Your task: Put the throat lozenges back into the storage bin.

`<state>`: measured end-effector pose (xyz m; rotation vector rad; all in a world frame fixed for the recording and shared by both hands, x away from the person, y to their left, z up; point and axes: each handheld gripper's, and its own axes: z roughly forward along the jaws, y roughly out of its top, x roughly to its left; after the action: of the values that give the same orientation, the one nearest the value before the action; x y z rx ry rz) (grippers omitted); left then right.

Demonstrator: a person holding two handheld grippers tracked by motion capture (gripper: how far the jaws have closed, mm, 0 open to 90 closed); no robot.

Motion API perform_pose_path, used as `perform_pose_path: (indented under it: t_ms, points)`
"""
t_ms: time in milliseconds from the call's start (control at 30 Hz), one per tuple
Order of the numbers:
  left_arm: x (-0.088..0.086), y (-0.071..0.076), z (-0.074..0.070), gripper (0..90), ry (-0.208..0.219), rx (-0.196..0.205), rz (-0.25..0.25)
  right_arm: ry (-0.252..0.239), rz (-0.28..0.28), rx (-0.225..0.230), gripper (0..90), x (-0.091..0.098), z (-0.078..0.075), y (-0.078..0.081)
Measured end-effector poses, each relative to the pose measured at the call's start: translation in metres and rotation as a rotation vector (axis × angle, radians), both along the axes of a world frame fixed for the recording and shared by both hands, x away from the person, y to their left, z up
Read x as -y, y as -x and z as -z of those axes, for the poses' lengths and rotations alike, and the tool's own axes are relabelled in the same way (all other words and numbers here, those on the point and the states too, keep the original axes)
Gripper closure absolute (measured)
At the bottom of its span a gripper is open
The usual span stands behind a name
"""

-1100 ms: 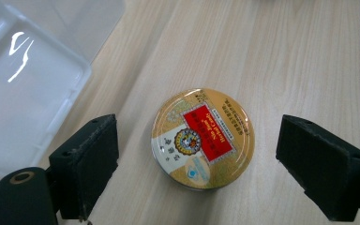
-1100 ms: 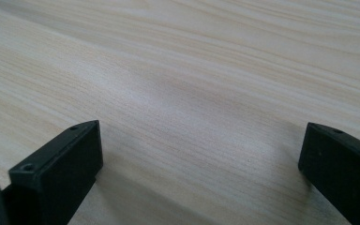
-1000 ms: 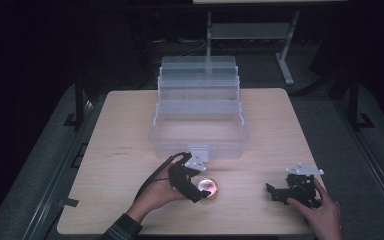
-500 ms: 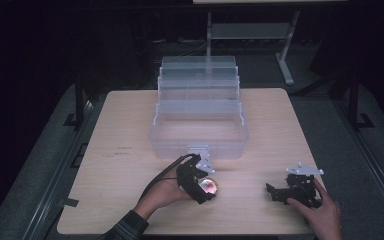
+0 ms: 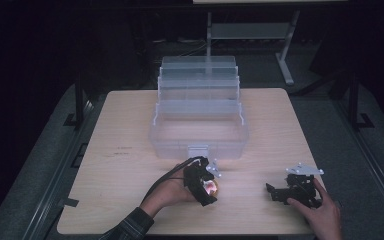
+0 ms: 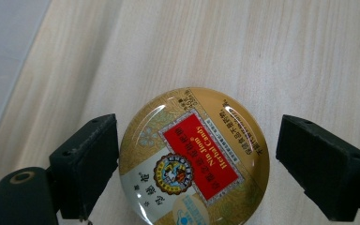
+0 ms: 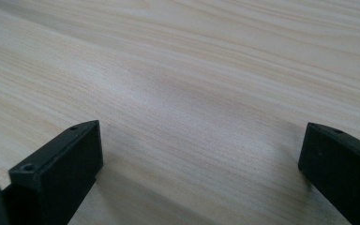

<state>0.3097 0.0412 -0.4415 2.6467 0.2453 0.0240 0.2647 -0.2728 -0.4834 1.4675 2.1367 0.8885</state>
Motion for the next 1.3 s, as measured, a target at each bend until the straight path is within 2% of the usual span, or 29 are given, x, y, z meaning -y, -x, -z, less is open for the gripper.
perform_pose_path:
  t_ms: [500,633,1033,1100,1300]
  points:
    - [0.0062,-0.0010,0.0079,14.2,-0.067,0.012,0.021,0.000,0.000,0.000,0.0,0.0000,0.0000,0.0000]
    - [0.0049,-0.0021,0.0080,18.1,-0.067,0.012,0.017,0.000,0.000,0.000,0.0,0.0000,0.0000,0.0000]
    - [0.0037,-0.0027,0.0079,19.3,-0.064,0.007,0.021,0.000,0.000,0.000,0.0,0.0000,0.0000,0.0000]
    - [0.0030,-0.0035,0.0075,19.4,-0.054,-0.008,0.013,0.000,0.000,0.000,0.0,0.0000,0.0000,0.0000]
    - [0.0009,-0.0037,0.0048,19.4,-0.046,-0.013,0.008,0.000,0.000,0.000,0.0,0.0000,0.0000,0.0000]
